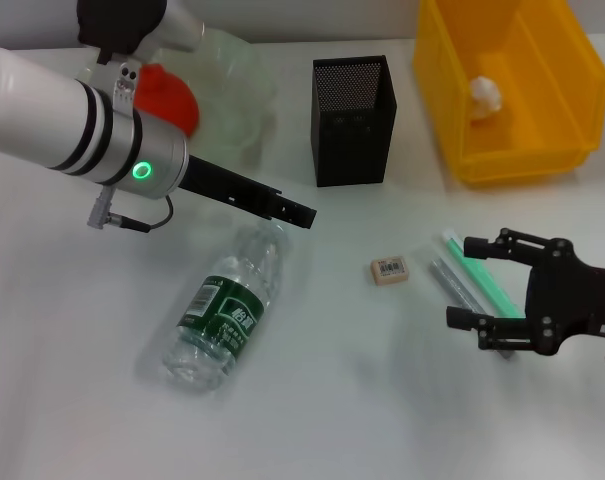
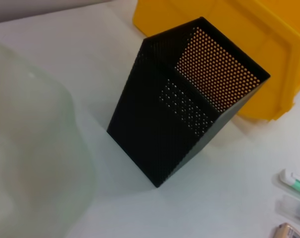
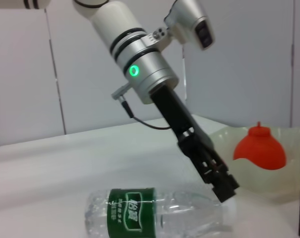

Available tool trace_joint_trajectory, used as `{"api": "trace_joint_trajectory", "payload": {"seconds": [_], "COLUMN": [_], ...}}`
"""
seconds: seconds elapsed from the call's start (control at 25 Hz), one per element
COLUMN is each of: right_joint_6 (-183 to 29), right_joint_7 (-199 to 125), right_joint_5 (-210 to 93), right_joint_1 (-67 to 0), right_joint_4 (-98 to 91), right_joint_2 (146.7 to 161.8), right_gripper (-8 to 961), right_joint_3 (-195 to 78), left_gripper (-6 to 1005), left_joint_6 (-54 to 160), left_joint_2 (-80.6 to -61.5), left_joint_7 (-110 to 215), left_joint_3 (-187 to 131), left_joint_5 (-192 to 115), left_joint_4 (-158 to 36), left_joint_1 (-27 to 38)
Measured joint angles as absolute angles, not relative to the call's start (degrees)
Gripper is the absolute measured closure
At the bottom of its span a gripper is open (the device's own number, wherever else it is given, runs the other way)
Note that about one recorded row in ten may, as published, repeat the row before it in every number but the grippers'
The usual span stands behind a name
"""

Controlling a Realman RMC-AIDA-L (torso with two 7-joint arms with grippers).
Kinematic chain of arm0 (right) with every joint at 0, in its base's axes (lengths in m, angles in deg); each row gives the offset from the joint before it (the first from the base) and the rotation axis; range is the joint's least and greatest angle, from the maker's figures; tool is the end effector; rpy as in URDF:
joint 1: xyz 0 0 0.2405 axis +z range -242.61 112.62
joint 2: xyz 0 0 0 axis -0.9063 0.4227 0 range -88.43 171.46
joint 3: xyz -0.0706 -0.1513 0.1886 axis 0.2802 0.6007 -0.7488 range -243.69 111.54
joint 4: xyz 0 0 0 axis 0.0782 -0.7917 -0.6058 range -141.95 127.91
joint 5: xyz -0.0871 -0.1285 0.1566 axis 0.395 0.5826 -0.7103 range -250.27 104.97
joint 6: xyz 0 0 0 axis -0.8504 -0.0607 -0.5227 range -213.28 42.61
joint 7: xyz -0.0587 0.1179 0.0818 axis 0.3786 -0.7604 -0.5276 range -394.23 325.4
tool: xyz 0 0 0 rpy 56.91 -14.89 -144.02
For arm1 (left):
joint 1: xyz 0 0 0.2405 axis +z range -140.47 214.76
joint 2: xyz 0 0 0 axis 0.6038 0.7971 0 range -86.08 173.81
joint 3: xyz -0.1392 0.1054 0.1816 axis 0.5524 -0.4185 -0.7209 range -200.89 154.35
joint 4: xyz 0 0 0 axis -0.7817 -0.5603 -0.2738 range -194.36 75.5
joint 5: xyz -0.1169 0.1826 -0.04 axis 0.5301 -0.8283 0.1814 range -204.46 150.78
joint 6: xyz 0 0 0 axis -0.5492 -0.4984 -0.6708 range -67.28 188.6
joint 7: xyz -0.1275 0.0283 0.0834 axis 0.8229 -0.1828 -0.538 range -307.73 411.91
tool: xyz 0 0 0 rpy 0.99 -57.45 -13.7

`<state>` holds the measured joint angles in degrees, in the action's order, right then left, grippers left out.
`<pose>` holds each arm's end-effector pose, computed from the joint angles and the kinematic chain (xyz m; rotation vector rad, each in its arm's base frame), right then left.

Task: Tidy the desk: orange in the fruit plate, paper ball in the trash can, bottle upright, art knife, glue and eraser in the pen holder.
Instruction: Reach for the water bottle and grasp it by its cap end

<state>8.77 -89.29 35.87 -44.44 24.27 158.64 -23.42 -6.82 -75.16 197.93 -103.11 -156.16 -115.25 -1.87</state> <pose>0.3051 0.2779 -0.0122 -2.7149 0.3165 0.7400 -0.1757 0.3961 -0.0619 -2.5911 -1.1755 0.0265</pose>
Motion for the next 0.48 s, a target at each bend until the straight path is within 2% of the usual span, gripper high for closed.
{"api": "trace_joint_trajectory", "payload": {"seconds": [0.48], "right_joint_6": [8.24], "right_joint_7": [-89.15], "right_joint_5": [37.09], "right_joint_1": [-43.97], "right_joint_4": [24.05], "right_joint_2": [159.65], "right_gripper": [108], "right_joint_3": [-23.6], "left_gripper": [165], "left_joint_6": [-4.42], "left_joint_2": [-75.23], "left_joint_7": [198.57], "left_joint_3": [-107.45], "left_joint_5": [-156.67], "left_joint_4": [-115.18], "left_joint_1": [-1.88]}}
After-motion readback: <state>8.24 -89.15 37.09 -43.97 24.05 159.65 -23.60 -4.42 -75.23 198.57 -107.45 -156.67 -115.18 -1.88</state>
